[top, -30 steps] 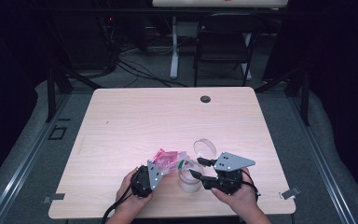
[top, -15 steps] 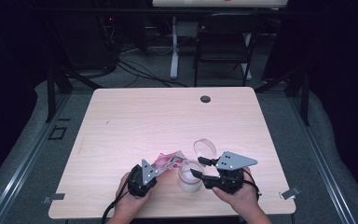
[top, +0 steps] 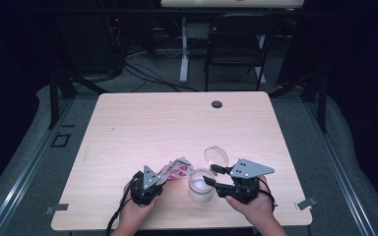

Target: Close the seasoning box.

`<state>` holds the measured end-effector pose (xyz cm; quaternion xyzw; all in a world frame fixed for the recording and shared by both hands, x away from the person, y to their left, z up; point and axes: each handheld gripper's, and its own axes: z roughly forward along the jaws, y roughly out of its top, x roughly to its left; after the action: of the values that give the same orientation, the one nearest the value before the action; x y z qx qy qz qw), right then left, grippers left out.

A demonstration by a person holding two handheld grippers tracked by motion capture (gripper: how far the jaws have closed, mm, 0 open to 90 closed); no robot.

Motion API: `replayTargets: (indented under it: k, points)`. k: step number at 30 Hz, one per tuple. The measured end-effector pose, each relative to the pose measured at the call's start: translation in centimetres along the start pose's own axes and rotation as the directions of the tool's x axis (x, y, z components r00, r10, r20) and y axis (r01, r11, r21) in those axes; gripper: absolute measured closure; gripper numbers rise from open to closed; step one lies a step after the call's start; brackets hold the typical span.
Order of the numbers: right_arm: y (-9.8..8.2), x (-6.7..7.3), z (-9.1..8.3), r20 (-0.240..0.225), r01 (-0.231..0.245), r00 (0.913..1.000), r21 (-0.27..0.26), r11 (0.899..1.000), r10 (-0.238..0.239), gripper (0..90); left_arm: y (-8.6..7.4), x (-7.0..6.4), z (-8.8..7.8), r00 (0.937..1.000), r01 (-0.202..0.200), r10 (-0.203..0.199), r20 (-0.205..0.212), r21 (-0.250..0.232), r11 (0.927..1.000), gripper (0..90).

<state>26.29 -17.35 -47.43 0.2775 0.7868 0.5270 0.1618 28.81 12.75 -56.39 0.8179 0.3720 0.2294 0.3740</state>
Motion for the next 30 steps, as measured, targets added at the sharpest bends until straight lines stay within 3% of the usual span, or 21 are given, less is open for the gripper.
replayTargets:
  k: [7, 18, 30]
  points:
    - [-0.1, -0.2, 0.0, 0.012, -0.014, 0.9998, 0.002, 1.0, 0.014, 53.7, -0.2, 0.8, 0.1, 0.997, 0.071, -0.07, 0.034, -0.023, 0.9972, 74.1]
    - [-0.3, -0.6, -0.4, 0.056, -0.033, 0.9978, -0.034, 0.999, 0.035, 53.7, -0.1, 1.2, -1.0, 0.9948, 0.1, -0.099, 0.027, -0.039, 0.9943, 74.4]
    - [-0.3, -0.6, -0.3, 0.063, -0.034, 0.9974, -0.026, 0.999, 0.035, 51.4, 0.0, 3.9, -3.6, 0.9891, 0.131, -0.135, -0.059, -0.074, 0.9886, 74.3]
